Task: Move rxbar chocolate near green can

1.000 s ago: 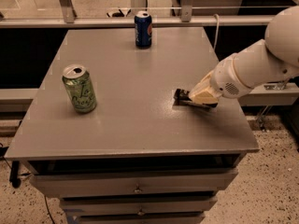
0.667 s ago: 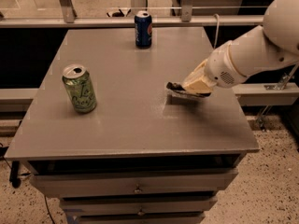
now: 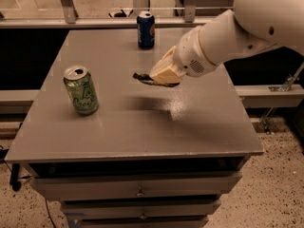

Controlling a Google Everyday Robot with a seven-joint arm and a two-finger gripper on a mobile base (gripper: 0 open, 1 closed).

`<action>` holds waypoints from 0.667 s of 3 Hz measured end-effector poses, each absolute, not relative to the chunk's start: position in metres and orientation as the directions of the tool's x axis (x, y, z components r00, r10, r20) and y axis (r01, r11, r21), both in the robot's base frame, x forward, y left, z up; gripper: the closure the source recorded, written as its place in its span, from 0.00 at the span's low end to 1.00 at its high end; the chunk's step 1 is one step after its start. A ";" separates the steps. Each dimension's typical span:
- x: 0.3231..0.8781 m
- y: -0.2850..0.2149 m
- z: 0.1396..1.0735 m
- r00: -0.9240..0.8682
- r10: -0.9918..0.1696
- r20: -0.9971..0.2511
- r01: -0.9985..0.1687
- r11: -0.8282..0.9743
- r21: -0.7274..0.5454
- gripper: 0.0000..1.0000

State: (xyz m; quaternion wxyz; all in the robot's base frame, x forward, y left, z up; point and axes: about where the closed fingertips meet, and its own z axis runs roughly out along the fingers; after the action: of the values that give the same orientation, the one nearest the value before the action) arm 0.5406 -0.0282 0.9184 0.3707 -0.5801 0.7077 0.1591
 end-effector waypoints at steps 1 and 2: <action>0.523 0.020 0.911 -0.009 -0.679 -0.734 -0.954 0.225 -0.196 1.00; 0.508 0.056 0.901 0.014 -0.659 -0.752 -0.964 0.190 -0.184 1.00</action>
Offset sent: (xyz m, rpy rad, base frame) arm -0.0495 0.1246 -0.0320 0.0993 0.0190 0.1499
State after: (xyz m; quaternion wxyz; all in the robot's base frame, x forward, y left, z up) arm 0.5077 0.0557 0.9012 0.3776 -0.6037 0.6724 0.2020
